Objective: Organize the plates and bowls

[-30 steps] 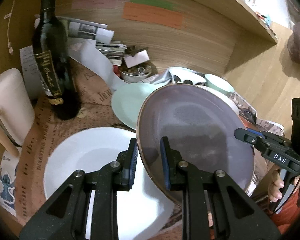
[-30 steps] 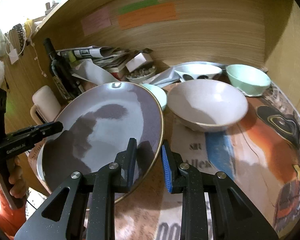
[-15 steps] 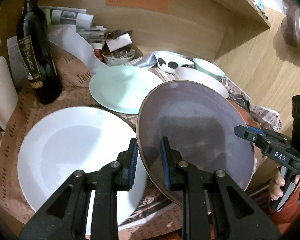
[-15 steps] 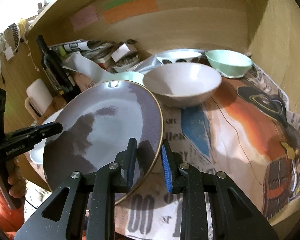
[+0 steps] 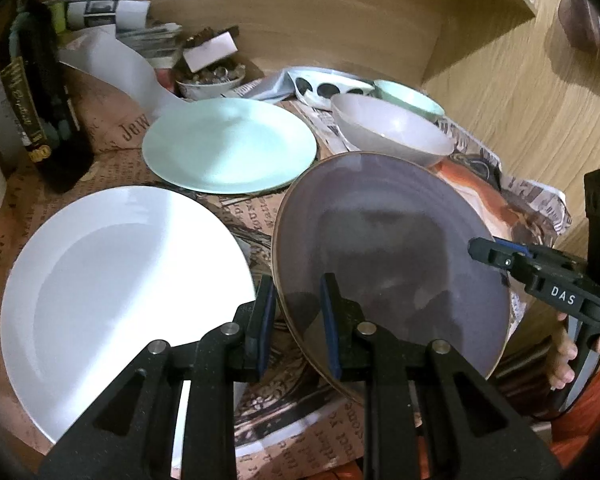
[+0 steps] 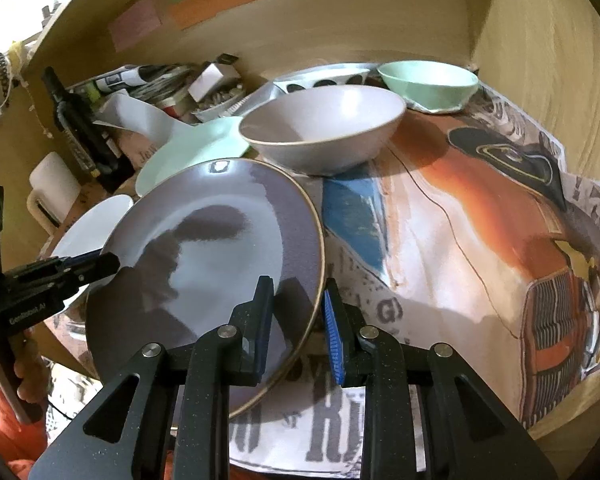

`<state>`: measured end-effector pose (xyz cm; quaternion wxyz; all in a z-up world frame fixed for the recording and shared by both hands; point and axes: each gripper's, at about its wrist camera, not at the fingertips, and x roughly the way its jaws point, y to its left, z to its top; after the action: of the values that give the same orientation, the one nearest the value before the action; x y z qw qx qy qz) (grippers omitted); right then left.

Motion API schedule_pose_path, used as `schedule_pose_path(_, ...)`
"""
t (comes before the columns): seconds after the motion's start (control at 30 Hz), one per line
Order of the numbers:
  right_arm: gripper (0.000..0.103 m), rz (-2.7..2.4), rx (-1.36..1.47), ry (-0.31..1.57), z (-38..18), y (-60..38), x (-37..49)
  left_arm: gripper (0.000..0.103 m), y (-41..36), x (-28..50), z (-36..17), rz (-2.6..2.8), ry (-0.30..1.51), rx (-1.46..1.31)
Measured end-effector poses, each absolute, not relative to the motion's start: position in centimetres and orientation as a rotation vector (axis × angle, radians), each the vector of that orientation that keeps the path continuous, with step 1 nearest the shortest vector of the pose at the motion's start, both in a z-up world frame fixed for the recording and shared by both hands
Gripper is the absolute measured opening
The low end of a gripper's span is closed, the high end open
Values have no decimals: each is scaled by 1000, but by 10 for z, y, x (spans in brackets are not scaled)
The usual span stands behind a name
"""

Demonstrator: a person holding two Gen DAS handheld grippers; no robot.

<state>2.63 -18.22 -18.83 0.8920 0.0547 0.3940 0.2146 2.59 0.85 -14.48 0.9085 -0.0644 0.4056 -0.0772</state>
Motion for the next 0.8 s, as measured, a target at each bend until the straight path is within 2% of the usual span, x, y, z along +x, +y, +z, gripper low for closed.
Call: schedule_pose_path(0.8,24,414,143,835,-198,-190,42,22,-2,50,-157,-171,842,-134)
